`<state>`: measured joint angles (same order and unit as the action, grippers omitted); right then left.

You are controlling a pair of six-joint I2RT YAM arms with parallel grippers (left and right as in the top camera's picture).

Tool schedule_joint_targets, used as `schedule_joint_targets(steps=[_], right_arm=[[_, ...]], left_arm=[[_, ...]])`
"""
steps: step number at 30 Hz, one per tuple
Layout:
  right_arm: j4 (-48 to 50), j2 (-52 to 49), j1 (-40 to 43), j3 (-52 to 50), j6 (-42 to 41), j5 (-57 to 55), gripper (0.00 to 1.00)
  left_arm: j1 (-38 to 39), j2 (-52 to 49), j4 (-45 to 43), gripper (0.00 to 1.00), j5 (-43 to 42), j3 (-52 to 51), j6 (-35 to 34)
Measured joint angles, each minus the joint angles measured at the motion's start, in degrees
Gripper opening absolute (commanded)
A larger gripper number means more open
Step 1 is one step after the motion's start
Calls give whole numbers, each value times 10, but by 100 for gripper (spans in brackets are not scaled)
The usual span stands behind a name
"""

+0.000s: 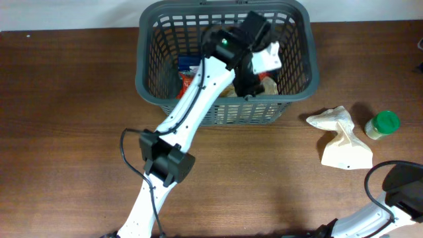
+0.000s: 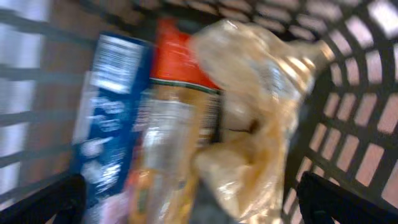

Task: Pack container
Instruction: 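Drop the plastic bag into the basket with the left gripper, then raise the left arm aside and move the right gripper to the jar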

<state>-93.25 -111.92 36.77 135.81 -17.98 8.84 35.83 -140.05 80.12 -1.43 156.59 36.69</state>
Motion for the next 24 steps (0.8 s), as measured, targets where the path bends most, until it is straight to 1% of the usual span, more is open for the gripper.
schedule_joint_targets(steps=[2,3,6,8,10,12,14,17,19,21,24], right_arm=[[0,0,0,0,0,0,99],[0,0,0,0,0,0,99],[0,0,0,0,0,0,99],[2,0,0,0,0,0,99],[42,0,0,0,-3,0,99],[57,0,0,0,-3,0,99],[59,0,0,0,-3,0,99],[85,0,0,0,-3,0,99],[88,0,0,0,-3,0,99],[65,0,0,0,-3,-5,100],[41,0,0,-6,-10,-40,99]], left_arm=[[-6,15,-8,99,9,38,-28],[-19,45,-25,99,15,85,-62],[-59,130,-43,99,19,158,-122],[-89,176,-42,99,23,182,-140],[-141,232,-24,99,49,200,-167],[-199,260,25,99,75,208,-204],[-252,262,79,99,88,204,-238],[-340,243,148,99,96,160,-282],[-397,224,162,99,101,107,-301],[-431,212,164,99,105,63,-311],[-456,211,165,99,105,11,-318]])
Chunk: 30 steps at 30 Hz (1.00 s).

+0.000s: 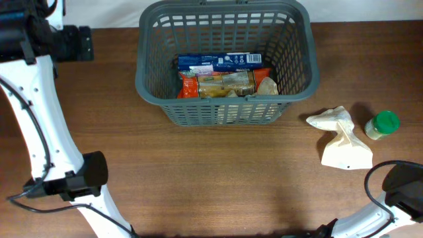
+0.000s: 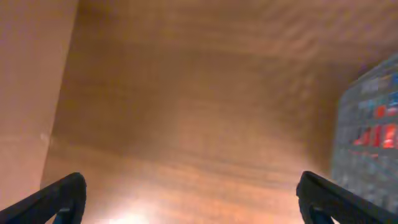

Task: Pack container
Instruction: 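Raise the left arm aside and move the right gripper to the jar, then grasp the green-lidded jar with the right gripper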

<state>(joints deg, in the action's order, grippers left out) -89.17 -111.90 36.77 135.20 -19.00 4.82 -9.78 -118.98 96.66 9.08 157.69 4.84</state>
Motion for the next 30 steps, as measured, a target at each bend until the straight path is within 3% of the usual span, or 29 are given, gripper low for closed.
schedule_joint_targets(steps=[5,12,25,30], right_arm=[[26,0,0,-115,-25,-99,99],[187,-5,0,-322,-2,-66,99],[378,-7,0,-510,25,-10,99],[407,-7,0,-545,21,-8,99]], left_arm=[[-12,0,0,99,0,-57,-2],[-12,0,0,99,0,-65,-2],[-12,0,0,99,0,-65,-2],[-12,0,0,99,0,-65,-2]])
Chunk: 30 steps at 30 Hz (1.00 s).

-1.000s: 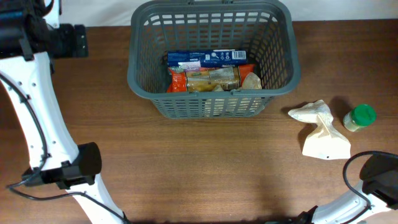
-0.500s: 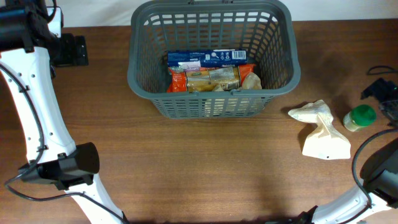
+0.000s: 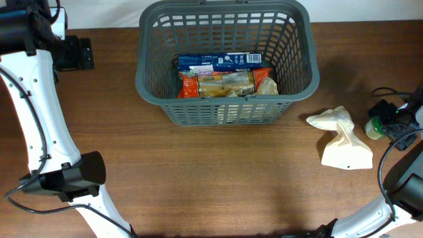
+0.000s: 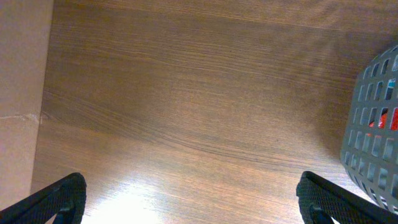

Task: Pack container
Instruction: 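Grasp the green-lidded jar with the right gripper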

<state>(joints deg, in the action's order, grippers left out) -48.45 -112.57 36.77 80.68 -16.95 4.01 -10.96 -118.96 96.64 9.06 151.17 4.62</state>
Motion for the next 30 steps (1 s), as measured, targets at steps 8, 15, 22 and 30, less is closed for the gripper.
schedule_joint_targets(steps=[8,15,22,30], right_arm=[[-7,0,0,-1,-47,0,90],[-47,0,0,48,-104,-16,92],[-49,0,0,54,-127,-37,95],[-38,-4,0,54,-146,-50,95]], left_arm=[[0,0,0,99,0,0,0],[0,0,0,99,0,0,0],[0,0,0,99,0,0,0],[0,0,0,99,0,0,0]])
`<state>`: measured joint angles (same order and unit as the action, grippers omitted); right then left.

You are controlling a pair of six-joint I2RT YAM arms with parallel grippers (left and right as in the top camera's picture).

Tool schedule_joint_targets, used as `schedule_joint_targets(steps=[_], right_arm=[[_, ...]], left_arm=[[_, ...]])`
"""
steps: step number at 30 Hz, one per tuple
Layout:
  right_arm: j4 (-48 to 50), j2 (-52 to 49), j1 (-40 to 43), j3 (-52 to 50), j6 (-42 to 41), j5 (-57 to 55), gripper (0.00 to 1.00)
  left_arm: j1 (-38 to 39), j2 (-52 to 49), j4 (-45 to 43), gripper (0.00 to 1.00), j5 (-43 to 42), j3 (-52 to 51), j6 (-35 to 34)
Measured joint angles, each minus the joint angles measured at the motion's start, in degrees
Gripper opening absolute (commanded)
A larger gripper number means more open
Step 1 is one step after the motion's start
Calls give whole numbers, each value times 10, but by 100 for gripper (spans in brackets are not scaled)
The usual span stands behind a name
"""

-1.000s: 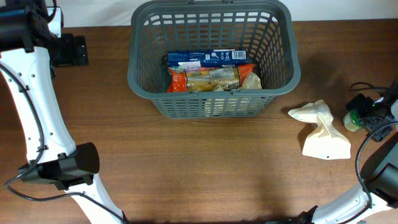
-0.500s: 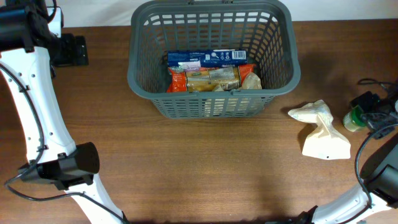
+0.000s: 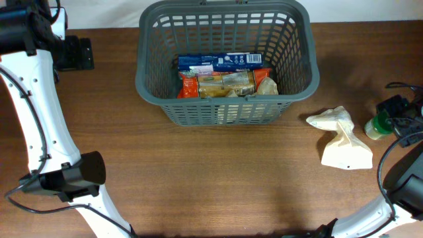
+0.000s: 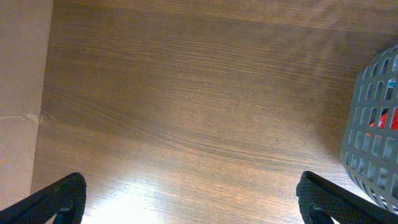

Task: Pack container
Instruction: 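Grasp the green-lidded jar with the right gripper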

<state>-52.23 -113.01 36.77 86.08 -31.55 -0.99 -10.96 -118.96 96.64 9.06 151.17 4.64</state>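
Observation:
The grey plastic basket [image 3: 225,66] stands at the back middle and holds a blue box [image 3: 221,61], an orange packet [image 3: 218,82] and a clear bag [image 3: 267,86]. Its wall shows at the right edge of the left wrist view [image 4: 373,130]. A cream pouch [image 3: 342,142] and a green-capped bottle [image 3: 378,125] lie on the table to the right. My left gripper [image 3: 79,53] hangs wide open over bare wood at the far left [image 4: 199,202], holding nothing. My right gripper [image 3: 395,106] sits right beside the bottle's cap, partly covering it; its jaws are too small to read.
The brown wooden table [image 3: 218,178] has its left edge under my left arm [image 4: 25,93]. Black cables [image 3: 406,135] trail from the right arm near the table's right edge. The white left arm [image 3: 39,119] runs down the left side.
My right gripper has shifted slightly to the right beside the green-capped bottle, which shows a little more. The left gripper, basket and pouch are unchanged.
First my left gripper was open inside the basket over the packets. Then it hung open over bare table at the far left, where it has stayed. Afterwards my right gripper appeared at the green-capped bottle and is still next to it now.

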Motion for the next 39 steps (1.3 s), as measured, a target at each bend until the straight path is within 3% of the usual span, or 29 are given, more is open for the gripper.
schedule_joint_targets(steps=[9,13,28,34,39], right_arm=[[0,-19,0,-1,-2,0,94],[10,-19,0,-2,-2,-1,88],[21,-50,0,-10,-30,-3,89],[21,-52,0,-10,-29,-5,76],[19,-53,0,-10,-30,-7,73]], left_arm=[[0,0,0,99,0,0,0],[0,0,0,99,0,0,0],[0,0,0,99,0,0,0],[0,0,0,99,0,0,0],[0,0,0,99,0,0,0]])
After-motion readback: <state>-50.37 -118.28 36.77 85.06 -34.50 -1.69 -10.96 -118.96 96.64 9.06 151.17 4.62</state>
